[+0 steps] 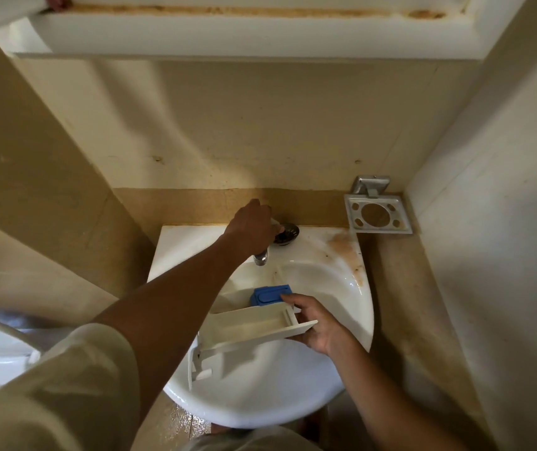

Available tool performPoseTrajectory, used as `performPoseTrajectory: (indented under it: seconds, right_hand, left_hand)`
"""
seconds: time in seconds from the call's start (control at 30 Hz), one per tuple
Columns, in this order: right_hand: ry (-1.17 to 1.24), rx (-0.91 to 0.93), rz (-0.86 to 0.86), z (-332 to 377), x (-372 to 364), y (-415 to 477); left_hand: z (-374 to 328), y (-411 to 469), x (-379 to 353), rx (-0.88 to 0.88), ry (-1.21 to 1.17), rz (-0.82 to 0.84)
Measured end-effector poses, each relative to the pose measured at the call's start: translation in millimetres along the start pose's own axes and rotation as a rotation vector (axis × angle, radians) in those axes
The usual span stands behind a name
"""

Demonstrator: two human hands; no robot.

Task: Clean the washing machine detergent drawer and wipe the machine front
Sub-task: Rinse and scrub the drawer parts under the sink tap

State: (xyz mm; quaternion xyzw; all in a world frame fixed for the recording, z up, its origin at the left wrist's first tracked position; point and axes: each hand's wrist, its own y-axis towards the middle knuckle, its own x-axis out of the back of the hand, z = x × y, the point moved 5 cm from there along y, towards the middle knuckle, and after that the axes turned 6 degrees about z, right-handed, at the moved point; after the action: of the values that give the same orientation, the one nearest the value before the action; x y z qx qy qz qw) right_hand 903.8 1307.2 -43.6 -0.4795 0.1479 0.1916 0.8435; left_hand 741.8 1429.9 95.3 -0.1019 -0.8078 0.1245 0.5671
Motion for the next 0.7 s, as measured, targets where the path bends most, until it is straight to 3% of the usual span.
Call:
performPoseTrajectory:
  seconds: [0.43,0.6,0.7]
  right_hand:
    - [0.002,0.133,0.072,8,29,-19]
    - [-0.063,0.154,0.074,4,34,-27]
    - [-0.101,0.125,0.101,4,32,-25]
  left_hand:
    - [9,-18,2,-0.201,-0.125,0.093]
    - [25,-29,-2,-0.22,-0.301,0.088]
    - [58,-47,-9,-0.079,-0.358,0.004]
